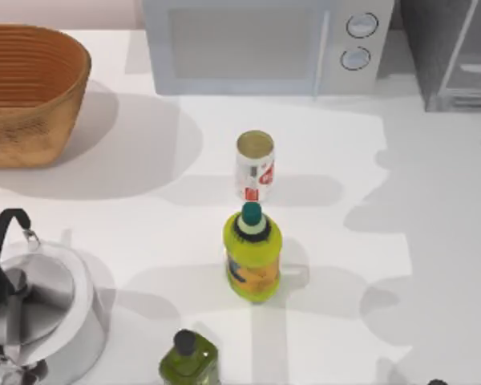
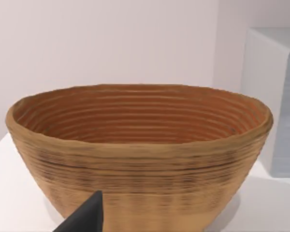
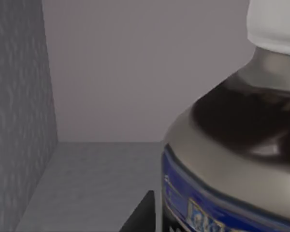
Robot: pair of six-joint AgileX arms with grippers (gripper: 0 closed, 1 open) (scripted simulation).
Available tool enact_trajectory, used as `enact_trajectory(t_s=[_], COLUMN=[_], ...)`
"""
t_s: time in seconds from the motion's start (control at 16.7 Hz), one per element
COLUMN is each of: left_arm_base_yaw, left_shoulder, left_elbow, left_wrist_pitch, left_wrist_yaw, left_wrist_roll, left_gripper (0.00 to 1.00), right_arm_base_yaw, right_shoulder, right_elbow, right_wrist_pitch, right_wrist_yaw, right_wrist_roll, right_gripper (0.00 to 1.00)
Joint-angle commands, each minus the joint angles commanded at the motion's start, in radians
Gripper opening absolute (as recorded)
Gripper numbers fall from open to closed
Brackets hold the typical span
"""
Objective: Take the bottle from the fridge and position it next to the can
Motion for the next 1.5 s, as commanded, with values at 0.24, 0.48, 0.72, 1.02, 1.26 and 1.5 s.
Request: enact_trajectory(t_s=[0.24,0.48,0.72,1.02,1.26,1.5], left_arm_base_yaw=[0.0,0.0,0.0,0.0,0.0,0.0], left_shoulder=[0.0,0.0,0.0,0.0,0.0,0.0], left_elbow=[0.0,0.0,0.0,0.0,0.0,0.0], left_wrist_pitch=[0.0,0.0,0.0,0.0,0.0,0.0], left_wrist_yaw=[0.0,0.0,0.0,0.0,0.0,0.0], left_wrist_roll=[0.0,0.0,0.0,0.0,0.0,0.0], left_gripper=[1.0,1.0,1.0,1.0,1.0,1.0], right_arm_base_yaw=[0.008,0.114,0.37,0.727,0.857,0.863], right_shoulder=[0.007,0.067,0.158,0.244,0.264,0.265], right_elbow=[0.003,0.001,-0.015,-0.043,-0.061,-0.063], right_wrist_pitch=[-0.001,0.057,0.155,0.275,0.321,0.323], right_wrist_yaw=[0.003,0.112,0.37,0.725,0.854,0.86], right_wrist_roll=[0.002,0.0,-0.004,-0.009,-0.012,-0.012], right_gripper=[0.0,0.0,0.0,0.0,0.0,0.0])
